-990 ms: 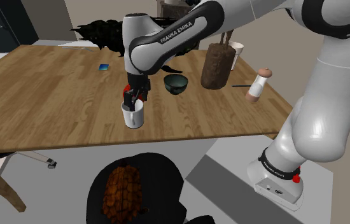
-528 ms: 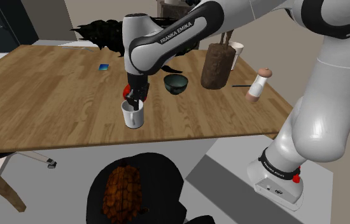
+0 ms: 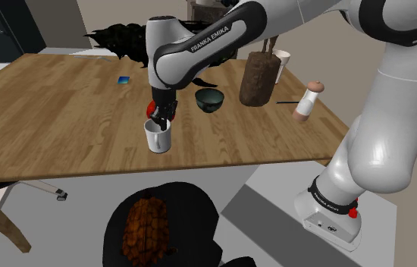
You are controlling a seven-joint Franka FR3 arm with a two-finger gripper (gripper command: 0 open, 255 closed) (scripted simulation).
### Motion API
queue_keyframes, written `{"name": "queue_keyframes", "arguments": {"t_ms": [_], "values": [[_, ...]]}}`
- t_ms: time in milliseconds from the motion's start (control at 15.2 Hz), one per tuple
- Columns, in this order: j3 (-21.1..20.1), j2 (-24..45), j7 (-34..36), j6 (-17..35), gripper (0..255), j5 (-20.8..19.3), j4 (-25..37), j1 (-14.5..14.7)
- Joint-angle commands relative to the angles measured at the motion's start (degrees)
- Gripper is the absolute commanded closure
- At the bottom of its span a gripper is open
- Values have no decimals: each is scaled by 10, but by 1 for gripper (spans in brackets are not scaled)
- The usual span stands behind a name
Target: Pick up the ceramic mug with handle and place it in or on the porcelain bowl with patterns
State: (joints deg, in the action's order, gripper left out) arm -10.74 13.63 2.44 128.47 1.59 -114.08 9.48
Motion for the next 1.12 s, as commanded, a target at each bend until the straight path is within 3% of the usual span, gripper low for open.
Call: {"name": "queue_keyframes", "arguments": {"t_ms": [0, 1056], "values": [[0, -4, 0, -7, 255, 1, 3, 0], [-2, -53, 0, -119, 255, 9, 67, -3]]}}
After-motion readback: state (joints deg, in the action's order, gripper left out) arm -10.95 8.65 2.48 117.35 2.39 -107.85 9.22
